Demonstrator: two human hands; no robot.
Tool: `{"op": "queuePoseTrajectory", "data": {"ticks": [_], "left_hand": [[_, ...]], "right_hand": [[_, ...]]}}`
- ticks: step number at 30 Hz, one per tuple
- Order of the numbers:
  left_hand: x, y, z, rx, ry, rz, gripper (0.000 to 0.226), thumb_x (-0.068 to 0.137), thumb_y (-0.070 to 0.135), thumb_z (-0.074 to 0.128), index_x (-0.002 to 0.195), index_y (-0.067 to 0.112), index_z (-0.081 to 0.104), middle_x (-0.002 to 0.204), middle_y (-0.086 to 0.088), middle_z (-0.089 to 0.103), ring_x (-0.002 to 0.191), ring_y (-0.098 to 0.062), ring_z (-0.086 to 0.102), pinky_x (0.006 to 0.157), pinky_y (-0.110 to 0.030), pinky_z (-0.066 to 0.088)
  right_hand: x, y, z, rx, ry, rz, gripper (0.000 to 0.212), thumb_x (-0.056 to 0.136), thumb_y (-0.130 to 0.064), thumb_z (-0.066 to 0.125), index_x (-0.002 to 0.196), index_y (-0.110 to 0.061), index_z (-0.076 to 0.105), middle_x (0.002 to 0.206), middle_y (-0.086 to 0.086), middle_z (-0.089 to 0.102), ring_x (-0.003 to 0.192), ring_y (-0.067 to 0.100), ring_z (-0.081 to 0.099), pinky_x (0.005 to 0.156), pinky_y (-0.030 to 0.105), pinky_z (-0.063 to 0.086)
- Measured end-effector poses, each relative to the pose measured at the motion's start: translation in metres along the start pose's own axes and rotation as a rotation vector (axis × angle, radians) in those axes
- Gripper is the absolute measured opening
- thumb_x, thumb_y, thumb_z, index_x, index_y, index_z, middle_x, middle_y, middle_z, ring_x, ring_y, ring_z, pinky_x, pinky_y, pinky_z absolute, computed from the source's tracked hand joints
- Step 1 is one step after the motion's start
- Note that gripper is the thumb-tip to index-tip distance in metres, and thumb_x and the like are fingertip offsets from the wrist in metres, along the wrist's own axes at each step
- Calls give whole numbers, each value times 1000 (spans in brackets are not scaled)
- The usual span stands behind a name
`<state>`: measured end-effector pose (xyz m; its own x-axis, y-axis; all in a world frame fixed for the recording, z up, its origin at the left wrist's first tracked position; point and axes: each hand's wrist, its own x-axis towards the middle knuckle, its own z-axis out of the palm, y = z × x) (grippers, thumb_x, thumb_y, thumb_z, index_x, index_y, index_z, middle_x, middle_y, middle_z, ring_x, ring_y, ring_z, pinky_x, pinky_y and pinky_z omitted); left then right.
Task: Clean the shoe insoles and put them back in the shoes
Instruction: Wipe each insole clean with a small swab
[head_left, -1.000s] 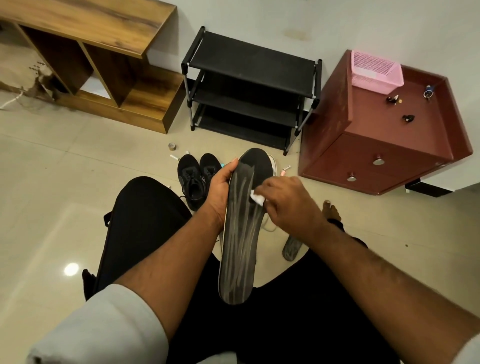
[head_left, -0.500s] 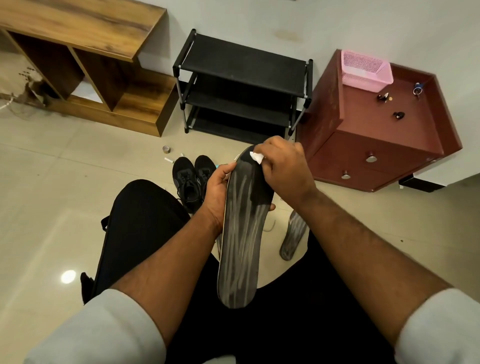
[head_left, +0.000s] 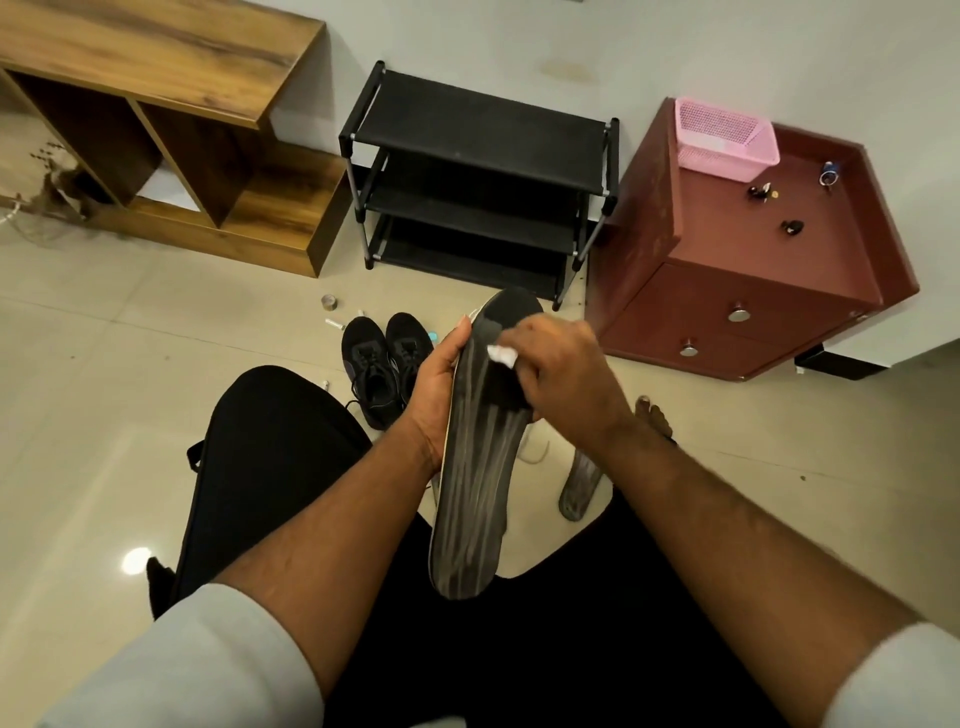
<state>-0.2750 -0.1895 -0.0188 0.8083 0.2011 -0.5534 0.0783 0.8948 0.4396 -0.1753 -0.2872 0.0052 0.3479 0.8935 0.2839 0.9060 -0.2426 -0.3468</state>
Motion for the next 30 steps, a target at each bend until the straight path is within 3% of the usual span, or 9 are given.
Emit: {"op": "queuePoseTrajectory", "data": {"ticks": [2,5,9,13,17,22,25,27,30], "left_hand": [[-3,0,4,5,-24,-11,57,93,54,43,92,10,79,96,-17,73,81,-30,71,79,-44,56],[-6,1,9,-14,-61,16,76,102,39,24,56,9,76,64,-9,72,55,-19,70,54,-29,57],[0,4,0,-50,-12,45,67,102,38,31,64,9,78,68,-10,72,59,-21,71,53,-32,59],[6,6,-8,-94,81,85,56,101,35,40,72,5,77,74,-11,72,68,-19,71,66,-26,60],[6,8,-7,-77,133,88,60,102,31,40,64,4,76,69,-12,71,64,-18,71,60,-24,59],[1,3,3,-64,40,42,63,102,38,35,66,9,77,67,-9,71,60,-19,70,57,-28,59],[-4,4,8,-11,15,16,53,99,46,37,94,8,74,84,-16,74,71,-28,73,65,-41,59],[-4,5,8,-21,32,13,51,98,48,37,102,8,70,89,-17,74,73,-30,73,68,-44,59],[0,5,6,-13,79,43,56,100,41,38,79,9,78,79,-11,73,69,-22,72,72,-36,56]], "right_hand": [[18,8,-6,-29,65,46,33,89,-19,39,99,-10,68,91,7,66,88,23,61,77,38,43],[36,15,-5,-17,122,119,29,88,-11,43,102,-9,68,95,7,63,91,22,59,77,38,45],[26,1,7,63,117,80,27,88,-8,45,104,-4,67,95,10,63,87,20,58,77,36,51],[-9,-27,21,160,-5,-24,31,89,-16,45,110,-5,66,99,9,64,91,18,59,79,34,51],[-23,-28,28,131,-68,-91,30,92,-21,46,110,-8,66,99,8,65,90,19,60,76,38,52],[16,-3,12,57,61,-18,29,91,-16,44,107,-5,65,97,10,63,90,21,59,79,41,50],[37,9,2,15,148,103,25,91,-13,46,105,-9,66,98,8,62,93,22,58,83,41,46],[41,9,2,25,162,140,23,90,-11,48,104,-9,67,97,8,62,93,22,58,84,40,45],[28,-5,9,58,119,65,30,90,-17,43,104,-7,67,96,10,65,91,23,60,79,45,49]]}}
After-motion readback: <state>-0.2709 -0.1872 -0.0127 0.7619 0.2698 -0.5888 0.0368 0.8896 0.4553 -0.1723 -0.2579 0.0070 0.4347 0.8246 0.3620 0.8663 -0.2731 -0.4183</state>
